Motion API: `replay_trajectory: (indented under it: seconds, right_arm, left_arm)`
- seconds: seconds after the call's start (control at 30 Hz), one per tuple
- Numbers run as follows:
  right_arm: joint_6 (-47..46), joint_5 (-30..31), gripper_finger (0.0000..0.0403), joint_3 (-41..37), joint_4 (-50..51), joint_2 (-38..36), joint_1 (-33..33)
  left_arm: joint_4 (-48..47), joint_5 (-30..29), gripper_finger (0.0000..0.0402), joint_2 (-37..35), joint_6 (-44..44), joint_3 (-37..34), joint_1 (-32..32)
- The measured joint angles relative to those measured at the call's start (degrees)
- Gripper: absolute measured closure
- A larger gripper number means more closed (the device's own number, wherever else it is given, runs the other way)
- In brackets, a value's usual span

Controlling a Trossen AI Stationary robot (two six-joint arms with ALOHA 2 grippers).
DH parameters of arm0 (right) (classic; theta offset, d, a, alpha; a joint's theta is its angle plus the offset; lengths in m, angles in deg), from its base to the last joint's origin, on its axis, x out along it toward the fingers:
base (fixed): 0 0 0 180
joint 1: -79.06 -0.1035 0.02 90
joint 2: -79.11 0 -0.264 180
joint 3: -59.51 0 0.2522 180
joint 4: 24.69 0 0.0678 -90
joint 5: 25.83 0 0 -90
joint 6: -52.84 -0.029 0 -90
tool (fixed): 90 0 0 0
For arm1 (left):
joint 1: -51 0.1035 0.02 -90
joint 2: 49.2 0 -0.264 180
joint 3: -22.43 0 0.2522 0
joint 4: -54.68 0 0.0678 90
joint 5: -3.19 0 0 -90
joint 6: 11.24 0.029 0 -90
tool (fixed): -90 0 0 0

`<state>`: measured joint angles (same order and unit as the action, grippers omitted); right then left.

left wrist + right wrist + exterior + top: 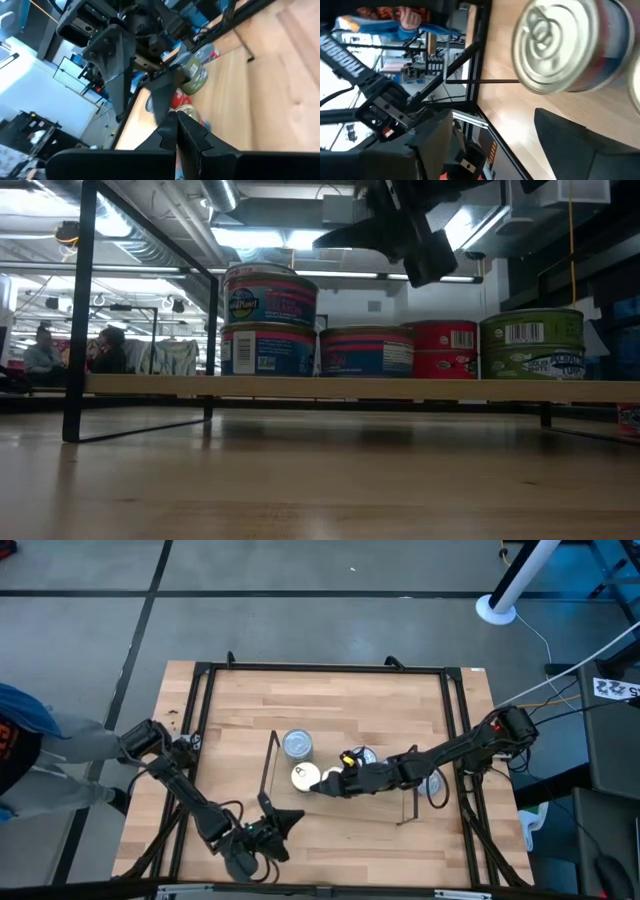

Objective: Stack canned seafood by type on shelf
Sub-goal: Stack the red tuna can on top of the red tuna cans on the shelf

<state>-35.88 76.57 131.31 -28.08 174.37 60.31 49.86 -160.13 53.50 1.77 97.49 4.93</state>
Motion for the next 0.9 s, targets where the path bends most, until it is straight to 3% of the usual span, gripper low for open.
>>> replay_trajectory:
  seconds: [0.33,0.63,0.9]
  right_arm:
    - [13.7,-1.5,0.0121,5.9,0.5,-2.3,-2.4]
    - [26.4,-1.6,0.0121,12.7,2.9,-4.4,-8.1]
    - [30.2,-0.5,0.0121,20.6,25.3,-5.2,-16.6]
  left_arm:
    - [4.9,1.1,0.04,-0.1,-1.9,0.0,-3.6]
    - [6.2,6.4,0.04,-0.1,-6.5,0.0,-6.2]
    - [6.7,7.7,0.04,-0.1,-9.3,0.0,-7.2]
